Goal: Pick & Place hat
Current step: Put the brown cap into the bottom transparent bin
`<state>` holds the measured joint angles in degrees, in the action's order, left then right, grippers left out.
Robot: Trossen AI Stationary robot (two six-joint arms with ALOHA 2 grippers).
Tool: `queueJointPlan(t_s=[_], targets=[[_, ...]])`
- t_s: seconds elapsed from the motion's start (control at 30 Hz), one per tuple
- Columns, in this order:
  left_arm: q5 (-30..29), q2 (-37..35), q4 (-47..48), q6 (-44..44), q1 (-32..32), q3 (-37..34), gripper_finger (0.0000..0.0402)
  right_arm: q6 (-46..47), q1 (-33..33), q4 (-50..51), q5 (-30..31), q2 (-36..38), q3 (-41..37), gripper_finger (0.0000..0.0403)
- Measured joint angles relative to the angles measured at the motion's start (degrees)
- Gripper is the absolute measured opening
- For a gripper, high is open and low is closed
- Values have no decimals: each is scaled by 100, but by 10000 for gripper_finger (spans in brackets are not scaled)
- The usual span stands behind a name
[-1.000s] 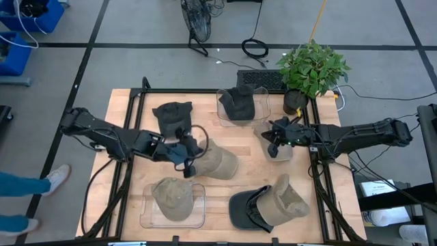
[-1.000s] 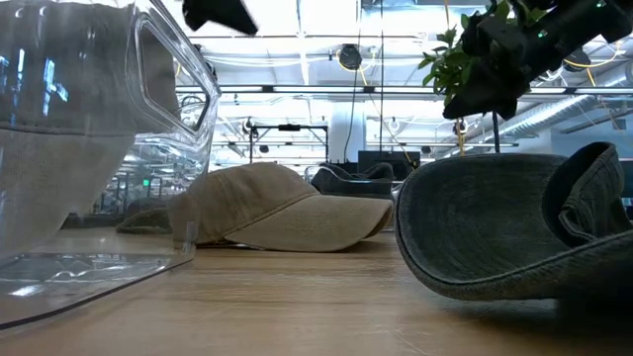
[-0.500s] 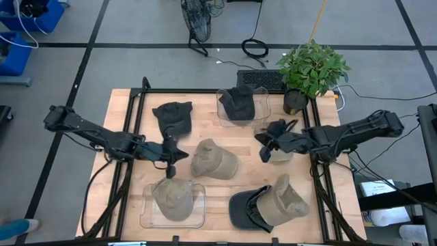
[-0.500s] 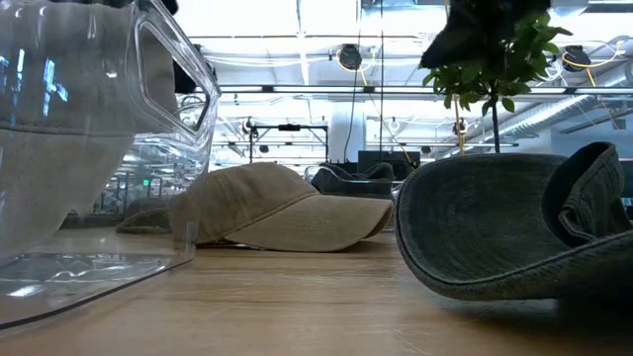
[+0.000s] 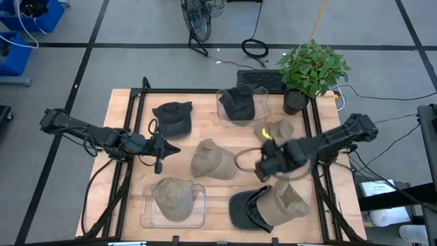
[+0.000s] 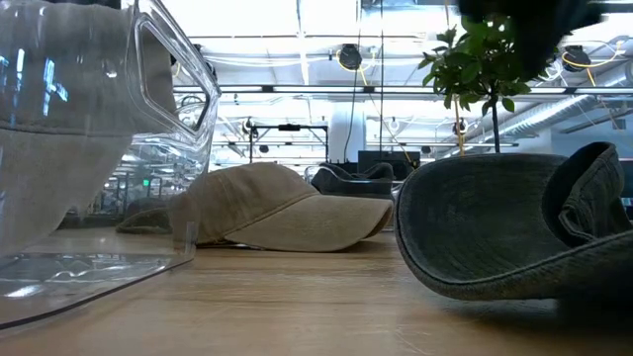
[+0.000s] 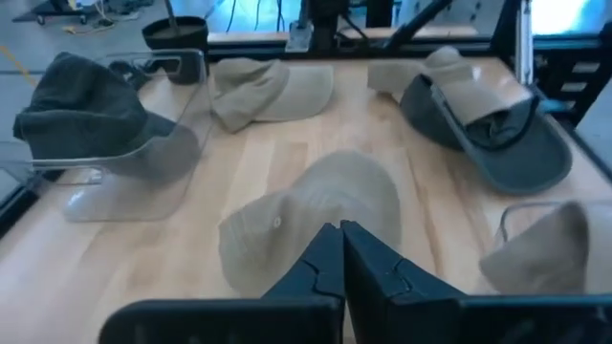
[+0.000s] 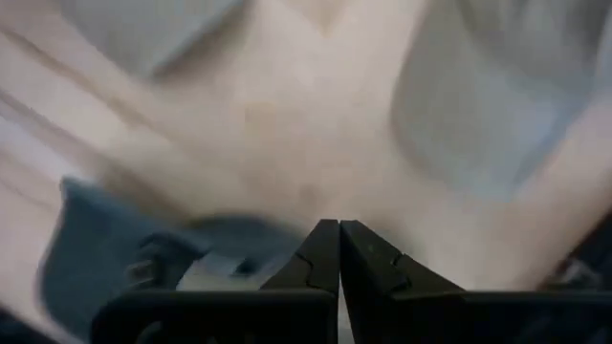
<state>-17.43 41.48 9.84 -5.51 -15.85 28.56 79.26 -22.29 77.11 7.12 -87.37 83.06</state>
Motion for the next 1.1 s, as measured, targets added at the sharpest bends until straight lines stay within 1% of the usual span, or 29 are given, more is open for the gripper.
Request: queueJointPlan(t_s=[0.07, 0.2, 0.3, 0.4, 0.47, 0.53, 0.67, 0.77, 0.93, 1.1], targets=[[111, -4, -38, 102, 69, 0, 6, 1118, -505, -33, -116, -8, -37, 0], [416, 8, -28, 228, 188, 0, 2, 3336, -1587, -50, -64, -4, -41, 0], [457, 10, -26, 241, 279, 0, 9, 4652, -2209, -47, -9, 0, -132, 0], [469, 10, -26, 317, 342, 0, 9, 4914, -2542, -81, -430, -2, -295, 0], [509, 11, -28, 351, 379, 0, 4, 5162, -2652, -176, -610, -16, -465, 0], [520, 12, -28, 343, 414, 0, 4, 5209, -2758, -212, -857, -24, -653, 4], [497, 12, -53, 229, 494, 0, 12, 5277, -3002, -371, -1595, -20, -956, 27], [497, 12, -59, 185, 529, 0, 4, 5270, -3272, -793, -1775, -19, -1160, 56], [418, 12, -63, 43, 539, 0, 12, 5312, -3732, -1767, -1764, -19, -1719, 118], [384, 12, -72, -222, 539, 0, 4, 5355, -4100, -2337, -1733, -18, -2292, 180]])
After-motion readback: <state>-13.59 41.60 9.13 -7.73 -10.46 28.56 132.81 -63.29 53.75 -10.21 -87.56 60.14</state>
